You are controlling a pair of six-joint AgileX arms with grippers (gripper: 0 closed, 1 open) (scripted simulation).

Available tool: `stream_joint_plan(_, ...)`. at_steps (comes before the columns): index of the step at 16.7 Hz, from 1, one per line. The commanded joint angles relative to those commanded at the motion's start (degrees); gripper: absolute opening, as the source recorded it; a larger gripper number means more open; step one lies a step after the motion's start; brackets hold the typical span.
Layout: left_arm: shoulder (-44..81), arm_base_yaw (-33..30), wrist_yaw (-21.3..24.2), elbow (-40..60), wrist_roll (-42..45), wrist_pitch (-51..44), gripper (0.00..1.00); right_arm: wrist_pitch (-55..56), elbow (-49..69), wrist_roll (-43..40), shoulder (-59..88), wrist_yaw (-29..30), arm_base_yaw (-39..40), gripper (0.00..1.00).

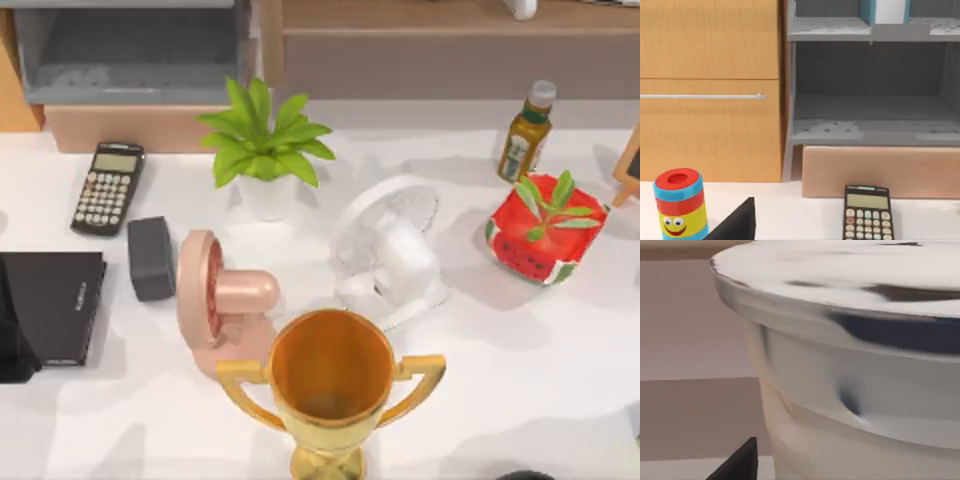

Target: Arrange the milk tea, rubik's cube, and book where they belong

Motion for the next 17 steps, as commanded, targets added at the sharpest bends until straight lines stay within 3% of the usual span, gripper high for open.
stream_joint_plan(5,0.0,0.0,0.0,0.0,0.0,0.0,1.0,-0.2,-3.6,2.3,-0.5,-5.6,-4.9,1.0)
stream_joint_plan(12,0.0,0.0,0.0,0.0,0.0,0.0,1.0,4.9,-6.1,-1.0,-2.4,-0.2,-0.7,1.0)
stream_joint_plan(17,0.0,0.0,0.0,0.0,0.0,0.0,1.0,4.7,-5.9,-0.9,-2.2,-0.2,-1.0,1.0)
